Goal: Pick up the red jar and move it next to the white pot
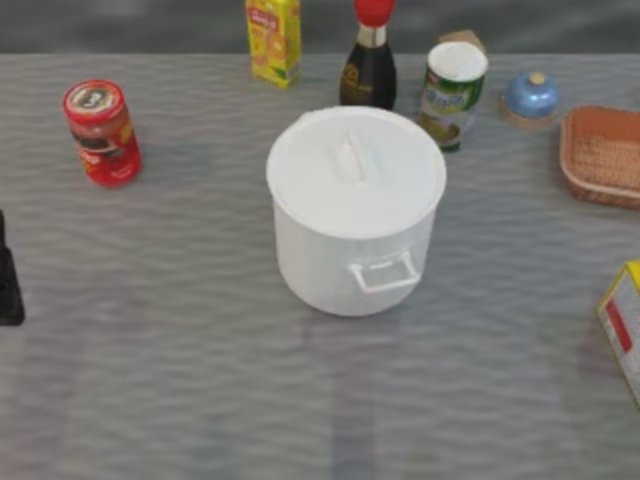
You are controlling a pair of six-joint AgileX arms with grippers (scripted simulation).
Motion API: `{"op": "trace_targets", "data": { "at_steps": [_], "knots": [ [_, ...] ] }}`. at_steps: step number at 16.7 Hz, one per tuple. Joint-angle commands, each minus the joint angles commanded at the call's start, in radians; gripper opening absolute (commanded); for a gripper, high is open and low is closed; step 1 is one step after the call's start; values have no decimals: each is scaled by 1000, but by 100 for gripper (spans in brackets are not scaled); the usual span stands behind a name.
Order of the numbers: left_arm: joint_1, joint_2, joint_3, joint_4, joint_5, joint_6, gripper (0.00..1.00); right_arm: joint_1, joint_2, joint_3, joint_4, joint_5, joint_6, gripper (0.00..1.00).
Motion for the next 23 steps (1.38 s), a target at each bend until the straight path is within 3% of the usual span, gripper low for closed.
{"op": "trace_targets", "data": {
  "at_steps": [17, 23],
  "knots": [
    [-16, 1647, 1733, -896, 61, 288, 100, 0, 0, 0, 0, 0, 0, 100],
    [-16, 2092, 2197, -1118, 59, 363, 100, 0, 0, 0, 0, 0, 0, 100]
  ]
}}
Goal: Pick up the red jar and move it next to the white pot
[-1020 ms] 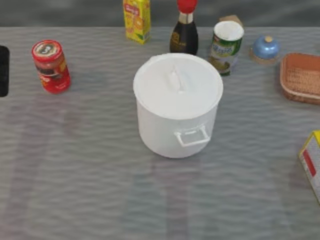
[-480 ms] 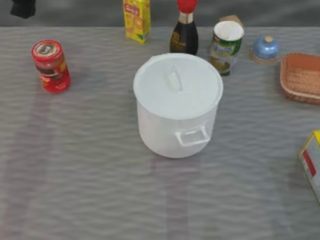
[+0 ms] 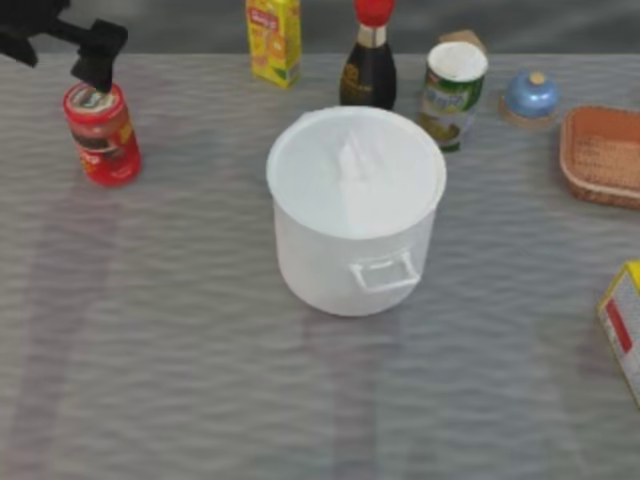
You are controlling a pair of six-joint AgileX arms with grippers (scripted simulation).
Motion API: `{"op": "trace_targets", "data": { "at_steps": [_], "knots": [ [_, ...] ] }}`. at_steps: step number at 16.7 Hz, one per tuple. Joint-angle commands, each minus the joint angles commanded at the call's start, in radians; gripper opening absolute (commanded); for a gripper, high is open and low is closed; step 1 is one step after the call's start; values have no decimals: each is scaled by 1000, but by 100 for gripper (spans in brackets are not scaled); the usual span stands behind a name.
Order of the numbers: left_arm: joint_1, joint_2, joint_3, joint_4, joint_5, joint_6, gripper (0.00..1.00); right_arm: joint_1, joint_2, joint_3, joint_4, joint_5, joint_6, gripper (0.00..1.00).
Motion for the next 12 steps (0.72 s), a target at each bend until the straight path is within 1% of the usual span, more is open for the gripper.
{"op": "trace_targets", "data": {
  "at_steps": [2, 5, 12],
  "knots": [
    [0, 93, 92, -45, -1, 15, 100, 0, 0, 0, 0, 0, 0, 100],
    [1, 162, 159, -78, -3, 26, 100, 0, 0, 0, 0, 0, 0, 100],
    [2, 162, 139, -60, -3, 25, 100, 0, 0, 0, 0, 0, 0, 100]
  ]
}}
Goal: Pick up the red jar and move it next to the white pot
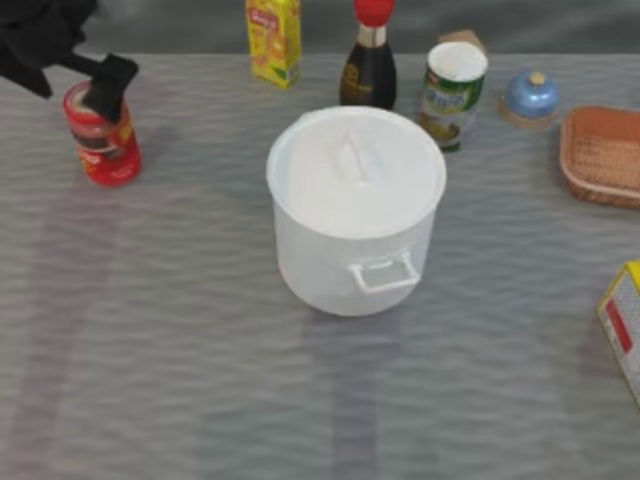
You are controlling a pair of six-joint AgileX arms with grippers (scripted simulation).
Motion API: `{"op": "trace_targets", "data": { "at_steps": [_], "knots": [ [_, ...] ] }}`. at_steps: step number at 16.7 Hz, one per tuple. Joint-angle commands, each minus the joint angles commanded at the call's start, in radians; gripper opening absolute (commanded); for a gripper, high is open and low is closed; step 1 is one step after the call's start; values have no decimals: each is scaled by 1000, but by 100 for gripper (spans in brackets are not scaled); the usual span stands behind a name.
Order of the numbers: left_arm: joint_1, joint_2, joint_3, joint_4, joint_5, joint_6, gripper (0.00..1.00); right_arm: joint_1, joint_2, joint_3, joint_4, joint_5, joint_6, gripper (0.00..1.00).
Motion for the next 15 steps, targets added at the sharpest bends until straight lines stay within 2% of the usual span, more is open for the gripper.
{"op": "trace_targets", "data": {
  "at_steps": [7, 11, 15],
  "knots": [
    [-7, -18, -204, 187, -1, -6, 100, 0, 0, 0, 0, 0, 0, 100],
    [-8, -18, -215, 198, -1, -7, 100, 0, 0, 0, 0, 0, 0, 100],
    [-8, -18, -215, 198, -1, -7, 70, 0, 0, 0, 0, 0, 0, 100]
  ]
}}
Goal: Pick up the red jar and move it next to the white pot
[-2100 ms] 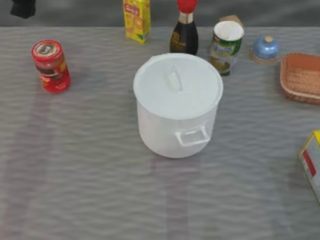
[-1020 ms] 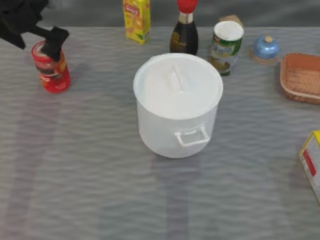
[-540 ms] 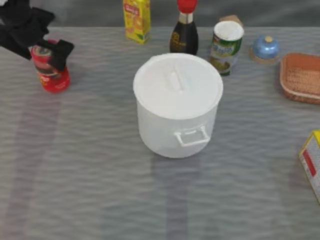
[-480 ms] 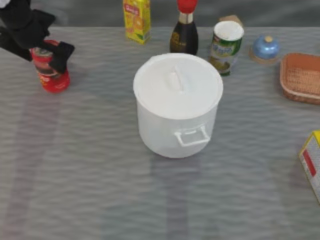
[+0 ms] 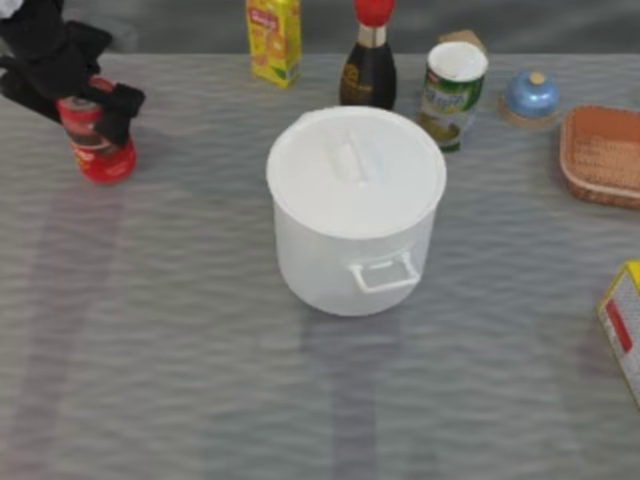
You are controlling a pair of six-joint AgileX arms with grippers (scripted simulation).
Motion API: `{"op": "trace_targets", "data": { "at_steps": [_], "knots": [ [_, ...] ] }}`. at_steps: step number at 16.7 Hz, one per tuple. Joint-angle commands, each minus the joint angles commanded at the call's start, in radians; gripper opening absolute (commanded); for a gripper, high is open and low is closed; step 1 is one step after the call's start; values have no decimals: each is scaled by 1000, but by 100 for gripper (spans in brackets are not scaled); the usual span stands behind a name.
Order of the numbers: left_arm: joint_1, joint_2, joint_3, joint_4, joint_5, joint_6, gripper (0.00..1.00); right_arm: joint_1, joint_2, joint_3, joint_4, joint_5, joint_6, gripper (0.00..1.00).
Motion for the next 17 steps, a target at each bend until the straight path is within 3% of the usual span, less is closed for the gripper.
{"op": "trace_targets", "data": {
  "at_steps": [9, 17],
  "knots": [
    [0, 0, 0, 0, 0, 0, 2, 0, 0, 0, 0, 0, 0, 100],
    [0, 0, 0, 0, 0, 0, 0, 0, 0, 0, 0, 0, 0, 100]
  ]
}}
